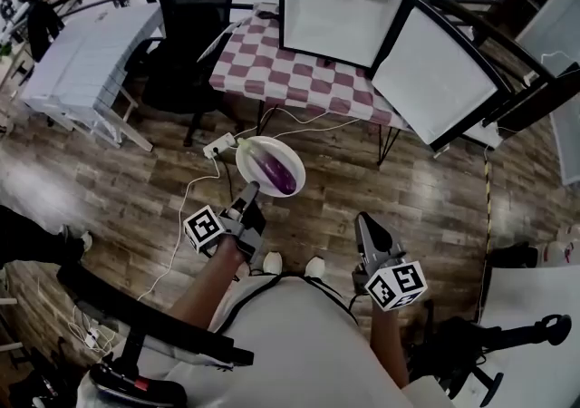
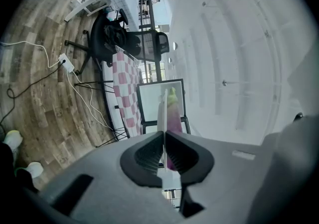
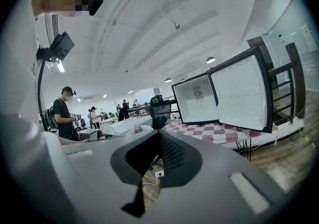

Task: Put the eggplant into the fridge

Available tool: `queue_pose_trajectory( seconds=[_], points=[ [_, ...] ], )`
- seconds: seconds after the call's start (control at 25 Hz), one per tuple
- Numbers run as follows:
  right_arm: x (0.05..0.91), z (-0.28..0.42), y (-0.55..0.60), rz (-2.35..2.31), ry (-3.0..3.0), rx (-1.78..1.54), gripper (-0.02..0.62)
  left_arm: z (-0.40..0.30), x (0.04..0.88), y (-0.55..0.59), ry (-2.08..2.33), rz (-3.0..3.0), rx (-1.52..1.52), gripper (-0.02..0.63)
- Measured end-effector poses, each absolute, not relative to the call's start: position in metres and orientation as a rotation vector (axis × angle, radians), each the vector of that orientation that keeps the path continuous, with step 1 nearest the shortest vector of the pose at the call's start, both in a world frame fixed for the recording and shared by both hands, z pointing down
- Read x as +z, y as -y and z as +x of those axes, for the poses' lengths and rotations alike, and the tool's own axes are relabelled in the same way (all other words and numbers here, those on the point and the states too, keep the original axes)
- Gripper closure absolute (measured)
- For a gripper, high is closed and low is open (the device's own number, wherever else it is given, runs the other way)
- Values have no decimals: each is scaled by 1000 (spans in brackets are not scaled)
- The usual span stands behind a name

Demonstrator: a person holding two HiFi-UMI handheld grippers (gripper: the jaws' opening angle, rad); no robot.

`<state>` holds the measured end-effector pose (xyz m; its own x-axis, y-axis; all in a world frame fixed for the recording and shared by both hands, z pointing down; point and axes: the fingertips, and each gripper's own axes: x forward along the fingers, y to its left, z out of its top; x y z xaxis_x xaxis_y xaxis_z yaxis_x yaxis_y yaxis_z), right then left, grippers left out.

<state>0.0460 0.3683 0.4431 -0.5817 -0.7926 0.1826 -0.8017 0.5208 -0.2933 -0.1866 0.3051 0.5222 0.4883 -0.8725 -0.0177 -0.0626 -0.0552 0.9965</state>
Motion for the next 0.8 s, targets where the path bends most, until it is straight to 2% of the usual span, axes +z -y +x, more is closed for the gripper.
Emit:
queue_pose_trajectory(
  seconds=[0.8],
  points=[
    [455,-10,-371,1453,2665,556,589,-248,533,-318,851,1494,-813,584]
  ],
)
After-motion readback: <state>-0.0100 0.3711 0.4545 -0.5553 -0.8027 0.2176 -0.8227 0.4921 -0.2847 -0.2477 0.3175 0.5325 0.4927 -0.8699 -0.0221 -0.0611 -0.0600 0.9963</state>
